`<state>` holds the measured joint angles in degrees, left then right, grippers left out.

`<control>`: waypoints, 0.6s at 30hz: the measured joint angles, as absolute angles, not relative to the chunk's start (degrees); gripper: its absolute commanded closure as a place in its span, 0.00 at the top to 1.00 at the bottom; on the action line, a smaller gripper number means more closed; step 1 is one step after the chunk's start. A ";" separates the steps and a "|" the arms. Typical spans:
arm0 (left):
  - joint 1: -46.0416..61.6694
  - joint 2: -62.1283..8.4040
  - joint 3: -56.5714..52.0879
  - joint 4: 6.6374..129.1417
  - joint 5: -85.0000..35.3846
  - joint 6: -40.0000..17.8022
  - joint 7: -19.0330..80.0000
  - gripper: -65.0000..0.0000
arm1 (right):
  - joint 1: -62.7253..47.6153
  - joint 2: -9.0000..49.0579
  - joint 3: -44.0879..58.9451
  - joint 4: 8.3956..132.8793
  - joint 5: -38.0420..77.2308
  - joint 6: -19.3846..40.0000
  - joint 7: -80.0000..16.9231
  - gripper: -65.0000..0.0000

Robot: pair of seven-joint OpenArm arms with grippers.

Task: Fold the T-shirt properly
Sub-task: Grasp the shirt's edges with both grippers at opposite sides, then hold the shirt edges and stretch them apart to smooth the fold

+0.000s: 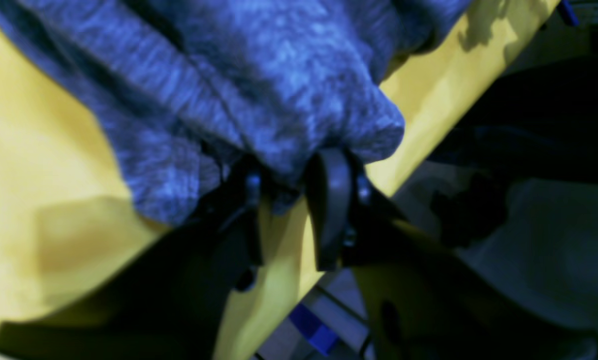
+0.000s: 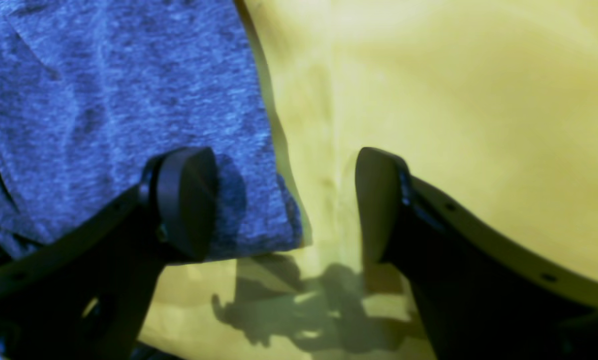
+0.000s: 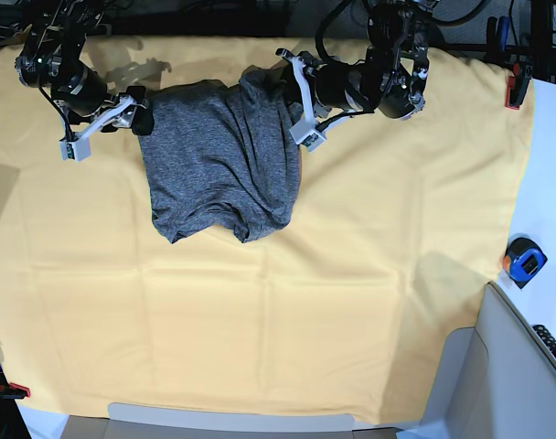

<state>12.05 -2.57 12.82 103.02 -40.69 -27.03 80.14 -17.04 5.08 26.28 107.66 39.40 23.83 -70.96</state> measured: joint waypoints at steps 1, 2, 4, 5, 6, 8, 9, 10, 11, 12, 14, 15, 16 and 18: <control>12.05 -2.57 12.82 103.00 -40.66 -27.03 80.14 0.13 | -17.08 5.21 25.47 107.66 39.38 23.83 -70.96 0.62; 12.05 -2.57 12.82 103.00 -40.66 -27.03 80.14 0.12 | -17.06 5.21 24.82 107.66 39.40 23.86 -70.96 0.59; 11.79 -2.76 12.82 103.00 -40.66 -27.03 80.14 0.10 | -17.06 6.15 23.03 107.66 39.40 23.83 -71.00 0.47; 11.42 -3.31 12.95 103.00 -40.71 -27.03 80.16 0.10 | -16.99 6.57 22.20 107.66 39.44 23.83 -70.98 0.40; 10.98 -3.86 13.19 103.00 -40.75 -27.03 80.31 0.10 | -16.91 6.90 21.74 107.66 39.55 23.83 -70.94 0.32; 10.11 -4.73 13.13 103.00 -40.71 -27.03 80.38 0.10 | -16.60 7.46 21.45 107.66 39.59 23.83 -70.96 0.16; 10.00 -5.39 13.13 103.02 -40.71 -27.03 80.27 0.10 | -16.58 7.51 21.45 107.66 39.44 23.83 -70.89 0.10; 9.96 -6.26 13.13 103.02 -40.73 -27.03 79.75 0.10 | -16.51 7.55 21.54 107.37 39.62 23.83 -70.89 0.04; 10.00 -7.20 13.13 103.04 -41.08 -27.03 79.55 0.10 | -16.49 7.77 21.61 106.65 39.99 23.86 -70.89 0.00; 10.00 -7.92 13.13 103.04 -41.39 -27.05 79.57 0.10 | -16.53 8.32 21.61 106.04 39.99 23.81 -70.89 0.00; 9.65 -9.21 13.13 103.04 -41.82 -27.03 79.53 0.10 | -16.51 9.37 21.71 105.14 39.77 23.79 -70.91 0.00; 9.45 -9.78 13.13 103.09 -41.54 -27.07 79.55 0.10 | -16.51 9.63 21.80 105.08 39.66 23.81 -70.91 0.00; 9.21 -10.39 13.13 103.09 -40.58 -27.03 79.55 0.10 | -16.47 9.65 21.85 105.08 39.66 23.79 -70.89 0.00; 9.21 -11.38 13.13 103.13 -41.17 -27.03 79.50 0.10 | -16.49 9.58 21.85 105.08 39.70 23.81 -70.89 0.00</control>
<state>9.21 -11.38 13.13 103.13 -41.17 -27.03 79.50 -16.49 9.58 21.85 105.08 39.70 23.81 -70.89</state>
